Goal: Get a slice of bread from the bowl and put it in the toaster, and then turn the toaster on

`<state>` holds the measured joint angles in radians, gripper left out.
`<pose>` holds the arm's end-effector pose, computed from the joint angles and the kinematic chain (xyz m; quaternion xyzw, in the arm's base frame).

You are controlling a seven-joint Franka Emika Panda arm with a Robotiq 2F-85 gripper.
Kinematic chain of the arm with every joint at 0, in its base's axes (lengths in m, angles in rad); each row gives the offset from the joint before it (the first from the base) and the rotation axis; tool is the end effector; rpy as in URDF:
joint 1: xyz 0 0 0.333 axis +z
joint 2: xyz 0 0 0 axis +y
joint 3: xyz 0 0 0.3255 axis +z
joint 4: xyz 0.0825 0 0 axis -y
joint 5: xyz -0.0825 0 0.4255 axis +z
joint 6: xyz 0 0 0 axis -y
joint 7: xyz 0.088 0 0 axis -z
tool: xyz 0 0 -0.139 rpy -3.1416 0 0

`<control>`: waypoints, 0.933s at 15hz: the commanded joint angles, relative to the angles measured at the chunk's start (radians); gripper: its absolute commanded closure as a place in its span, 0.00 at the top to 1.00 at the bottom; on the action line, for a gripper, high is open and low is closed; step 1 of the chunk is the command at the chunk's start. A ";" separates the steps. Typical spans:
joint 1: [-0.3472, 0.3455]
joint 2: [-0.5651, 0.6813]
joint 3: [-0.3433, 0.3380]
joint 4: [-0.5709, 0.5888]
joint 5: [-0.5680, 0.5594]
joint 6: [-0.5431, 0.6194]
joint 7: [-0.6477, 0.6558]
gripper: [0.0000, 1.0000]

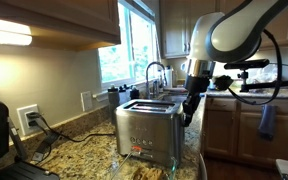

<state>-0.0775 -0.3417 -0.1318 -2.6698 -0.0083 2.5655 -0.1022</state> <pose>0.4437 -0.0901 0.3193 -0.9917 0.0488 -0.1187 0.0013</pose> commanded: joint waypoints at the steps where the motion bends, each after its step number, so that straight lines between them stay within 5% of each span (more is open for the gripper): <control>1: 0.013 0.017 -0.014 -0.018 0.038 0.067 -0.038 0.05; 14: 0.050 0.103 -0.012 -0.150 0.071 0.331 -0.069 0.05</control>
<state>-0.0607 -0.2701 -0.1310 -2.7580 0.0223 2.7983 -0.1362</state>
